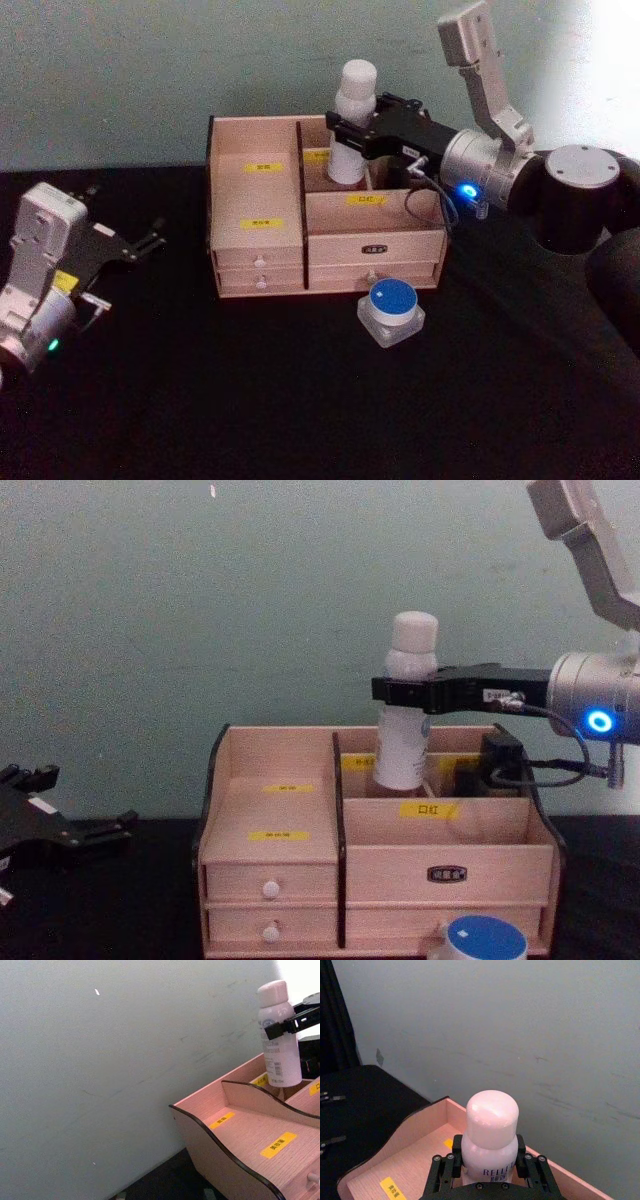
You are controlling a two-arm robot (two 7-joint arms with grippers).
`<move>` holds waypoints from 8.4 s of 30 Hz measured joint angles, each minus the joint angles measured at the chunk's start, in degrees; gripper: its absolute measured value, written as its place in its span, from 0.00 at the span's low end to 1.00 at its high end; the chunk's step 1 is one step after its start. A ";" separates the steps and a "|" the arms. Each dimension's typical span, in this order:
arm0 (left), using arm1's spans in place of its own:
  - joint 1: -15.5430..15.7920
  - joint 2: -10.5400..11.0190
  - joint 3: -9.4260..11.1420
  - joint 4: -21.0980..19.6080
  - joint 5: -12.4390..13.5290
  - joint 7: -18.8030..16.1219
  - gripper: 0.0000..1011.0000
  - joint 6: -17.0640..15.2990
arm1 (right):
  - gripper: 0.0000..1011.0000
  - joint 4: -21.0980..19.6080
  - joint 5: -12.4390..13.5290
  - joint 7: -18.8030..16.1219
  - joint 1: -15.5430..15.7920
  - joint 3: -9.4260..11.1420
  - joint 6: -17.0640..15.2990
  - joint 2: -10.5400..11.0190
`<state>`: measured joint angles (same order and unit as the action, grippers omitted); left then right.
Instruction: Pick up the facial cleanser and watermelon frost from the table and place them into the tiered storage box.
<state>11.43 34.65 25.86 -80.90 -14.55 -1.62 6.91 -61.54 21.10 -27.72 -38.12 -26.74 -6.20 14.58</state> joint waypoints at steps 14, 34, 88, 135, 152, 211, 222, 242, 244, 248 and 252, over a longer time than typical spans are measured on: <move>0.00 0.00 0.00 0.00 0.00 0.00 0.99 0.00 | 0.58 3.09 -1.21 -0.12 -0.52 -0.31 0.34 -1.21; 0.00 0.00 0.00 0.00 0.00 0.00 0.99 0.00 | 0.58 6.12 -2.83 -0.48 -0.18 -0.61 0.52 -2.35; 0.00 0.00 0.00 0.00 0.00 0.00 0.99 0.00 | 0.99 -0.97 -2.36 0.68 3.43 1.12 -1.30 -0.05; 0.00 0.00 0.00 0.00 0.00 0.00 0.99 0.00 | 0.99 -26.64 2.51 -2.12 27.15 0.47 -5.68 20.43; 0.00 0.00 0.00 0.00 0.00 0.00 0.99 0.00 | 0.99 -23.62 1.27 -2.20 26.05 -0.14 -5.42 18.81; 0.00 0.00 0.00 0.00 0.00 0.00 0.99 0.00 | 0.98 -19.08 0.14 -3.14 21.97 -2.38 -6.25 15.51; 0.00 0.00 0.00 0.00 0.00 0.00 0.99 0.00 | 0.73 -19.13 0.21 -3.14 22.01 -2.32 -6.23 15.52; 0.00 0.00 0.00 0.00 0.00 0.00 0.99 0.00 | 0.71 -19.60 0.69 -3.27 22.25 -2.00 -6.07 15.75; 0.00 0.00 0.00 0.00 0.00 0.00 0.99 0.00 | 0.71 -20.04 0.95 -3.46 22.46 -1.81 -5.96 15.99; 0.00 0.00 0.00 0.00 0.00 0.00 0.99 0.00 | 0.71 -22.16 1.66 -3.76 23.18 -1.30 -5.75 16.88; 0.00 0.00 0.00 0.00 0.00 0.00 0.99 0.00 | 0.71 -24.69 2.38 -4.02 23.76 -0.83 -5.74 17.91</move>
<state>11.43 34.64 25.86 -80.90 -14.55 -1.62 6.91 -86.24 23.48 -31.74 -14.36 -27.57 -11.95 32.49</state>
